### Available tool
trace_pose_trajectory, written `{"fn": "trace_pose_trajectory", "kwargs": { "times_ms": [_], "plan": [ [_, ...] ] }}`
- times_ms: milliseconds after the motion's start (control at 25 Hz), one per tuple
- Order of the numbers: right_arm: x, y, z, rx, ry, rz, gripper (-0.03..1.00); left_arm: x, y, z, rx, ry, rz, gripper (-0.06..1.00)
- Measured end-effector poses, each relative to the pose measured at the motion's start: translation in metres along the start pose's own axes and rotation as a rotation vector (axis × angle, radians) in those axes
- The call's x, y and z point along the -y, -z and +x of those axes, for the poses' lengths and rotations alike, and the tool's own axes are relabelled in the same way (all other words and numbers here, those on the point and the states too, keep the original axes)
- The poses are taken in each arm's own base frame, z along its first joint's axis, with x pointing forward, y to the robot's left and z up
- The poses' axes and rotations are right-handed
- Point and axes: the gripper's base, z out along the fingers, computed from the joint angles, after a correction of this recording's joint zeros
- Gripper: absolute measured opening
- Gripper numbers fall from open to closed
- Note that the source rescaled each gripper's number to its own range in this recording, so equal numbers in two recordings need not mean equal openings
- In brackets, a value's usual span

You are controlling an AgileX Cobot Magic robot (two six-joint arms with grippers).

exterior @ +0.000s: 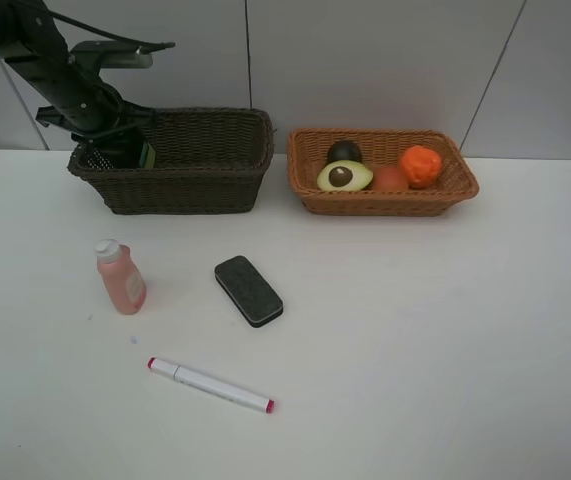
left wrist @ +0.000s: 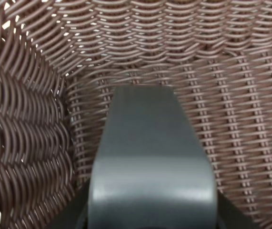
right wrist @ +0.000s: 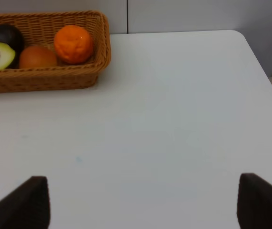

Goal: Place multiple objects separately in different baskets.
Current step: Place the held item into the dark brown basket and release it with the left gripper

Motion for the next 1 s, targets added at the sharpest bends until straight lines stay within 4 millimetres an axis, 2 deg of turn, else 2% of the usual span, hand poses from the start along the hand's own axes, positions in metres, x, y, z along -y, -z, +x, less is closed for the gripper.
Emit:
{"fn": "trace_pose_trajectory", "kwargs": {
  "times_ms": [80, 120, 160, 200, 240, 320, 440, 760, 880, 1000],
  "plan": [
    [0.000, 0.000, 0.000, 0.000, 0.000, 0.000, 0.94, 0.000, 0.000, 0.002, -0.018, 0.001, 0.002, 0.36],
    [0.000, 0.000, 0.000, 0.000, 0.000, 0.000, 0.94, 0.000, 0.000, 0.002, -0.026, 0.001, 0.003, 0.40],
    [0.000, 0.000, 0.000, 0.000, 0.000, 0.000, 0.94, 0.000, 0.000, 0.003, -0.029, 0.003, 0.003, 0.54],
    [0.000, 0.000, 0.000, 0.000, 0.000, 0.000, 0.94, 0.000, 0.000, 0.002, -0.028, 0.008, 0.003, 0.72],
    [0.000, 0.000, 0.000, 0.000, 0.000, 0.000, 0.94, 0.000, 0.001, 0.001, -0.024, 0.011, 0.003, 0.83],
    [0.000, 0.000, 0.000, 0.000, 0.000, 0.000, 0.94, 0.000, 0.001, 0.001, -0.022, 0.015, 0.003, 0.96],
    [0.000, 0.000, 0.000, 0.000, 0.000, 0.000, 0.94, 0.000, 0.001, 0.001, -0.023, 0.019, 0.003, 1.00],
    [0.000, 0.000, 0.000, 0.000, 0.000, 0.000, 0.94, 0.001, 0.005, -0.001, -0.016, 0.019, 0.003, 1.00],
    [0.000, 0.000, 0.000, 0.000, 0.000, 0.000, 0.94, 0.002, 0.020, -0.006, 0.014, 0.016, 0.005, 1.00],
    [0.000, 0.000, 0.000, 0.000, 0.000, 0.000, 0.94, 0.006, 0.046, -0.010, 0.029, 0.004, 0.012, 1.00]
  ]
}}
